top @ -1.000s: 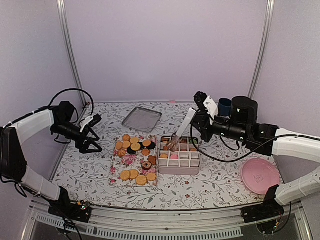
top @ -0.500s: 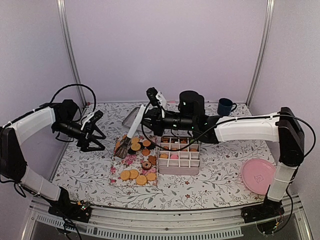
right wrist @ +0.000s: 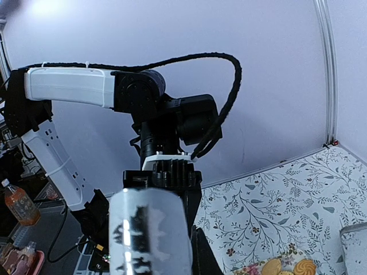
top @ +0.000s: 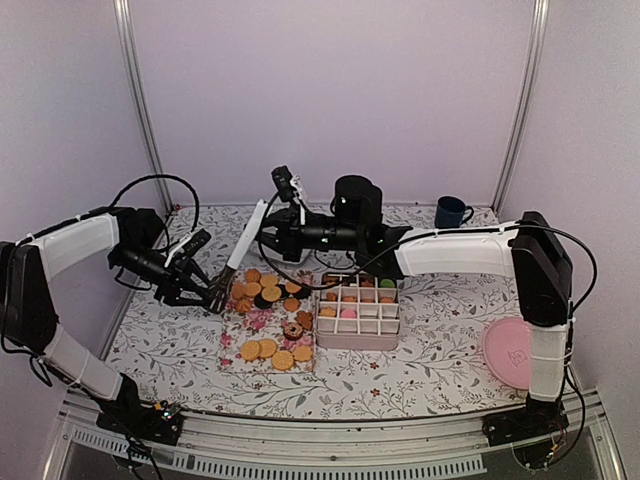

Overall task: Pack the cookies
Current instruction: Adjust the clamp.

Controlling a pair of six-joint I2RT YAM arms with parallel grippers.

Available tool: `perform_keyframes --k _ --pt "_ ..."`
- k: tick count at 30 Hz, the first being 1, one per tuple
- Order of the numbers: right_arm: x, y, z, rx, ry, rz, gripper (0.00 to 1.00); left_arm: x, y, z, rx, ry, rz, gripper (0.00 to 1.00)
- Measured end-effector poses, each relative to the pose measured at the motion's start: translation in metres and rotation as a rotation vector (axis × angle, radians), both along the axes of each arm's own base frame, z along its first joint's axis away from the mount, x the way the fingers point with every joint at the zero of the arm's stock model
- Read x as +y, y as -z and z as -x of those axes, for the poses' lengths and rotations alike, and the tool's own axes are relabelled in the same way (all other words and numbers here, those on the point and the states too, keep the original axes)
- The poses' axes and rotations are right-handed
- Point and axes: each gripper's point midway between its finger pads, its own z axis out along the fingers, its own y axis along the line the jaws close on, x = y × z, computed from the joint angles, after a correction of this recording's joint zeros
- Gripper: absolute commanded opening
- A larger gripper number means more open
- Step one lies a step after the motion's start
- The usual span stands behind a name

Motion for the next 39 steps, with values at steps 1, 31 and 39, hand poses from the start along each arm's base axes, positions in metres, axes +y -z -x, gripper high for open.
perform_keyframes --k 1,31,39 --pt "0.001 0.0 0.001 0.002 -0.007 -0.003 0.0 0.0 0.0 0.001 -0.003 0.006 -0.001 0.39" --pt "0.011 0.008 0.015 0.002 -0.014 -0.023 0.0 -0.003 0.002 0.017 -0.027 0.048 -0.037 0.44" --pt "0.007 0.004 0.024 0.002 -0.013 -0.028 0.0 -0.001 0.003 0.011 -0.124 0.044 -0.062 0.0"
